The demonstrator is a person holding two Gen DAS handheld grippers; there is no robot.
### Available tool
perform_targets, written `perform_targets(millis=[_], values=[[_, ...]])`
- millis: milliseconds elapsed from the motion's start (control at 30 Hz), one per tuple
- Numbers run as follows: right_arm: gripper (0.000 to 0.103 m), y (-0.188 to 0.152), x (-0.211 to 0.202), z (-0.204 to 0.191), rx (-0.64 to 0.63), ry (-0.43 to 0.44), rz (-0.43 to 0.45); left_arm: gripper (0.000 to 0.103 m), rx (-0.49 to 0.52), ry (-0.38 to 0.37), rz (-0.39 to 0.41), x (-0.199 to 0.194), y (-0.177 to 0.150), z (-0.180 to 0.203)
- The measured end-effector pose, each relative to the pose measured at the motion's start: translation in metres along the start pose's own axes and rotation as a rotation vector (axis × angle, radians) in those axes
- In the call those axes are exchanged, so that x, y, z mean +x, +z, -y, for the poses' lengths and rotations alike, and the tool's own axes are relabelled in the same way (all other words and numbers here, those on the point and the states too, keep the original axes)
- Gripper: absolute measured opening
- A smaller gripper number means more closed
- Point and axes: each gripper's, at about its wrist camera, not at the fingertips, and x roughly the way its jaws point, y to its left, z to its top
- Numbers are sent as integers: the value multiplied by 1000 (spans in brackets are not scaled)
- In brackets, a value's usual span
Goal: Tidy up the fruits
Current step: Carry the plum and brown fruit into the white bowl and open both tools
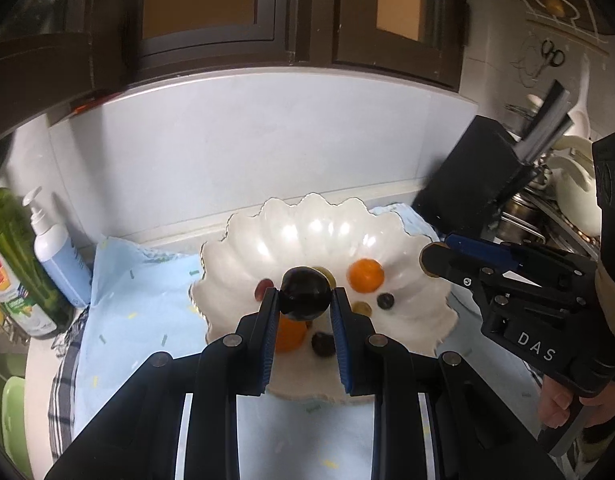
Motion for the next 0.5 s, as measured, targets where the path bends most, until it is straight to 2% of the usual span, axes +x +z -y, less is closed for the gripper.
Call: perform_targets(millis=[233,500], values=[[28,22,44,13,-9,-23,-71,26,5,13,-47,38,25,-8],[28,31,95,30,3,-42,-174,26,-12,3,-133,87,39,-17]])
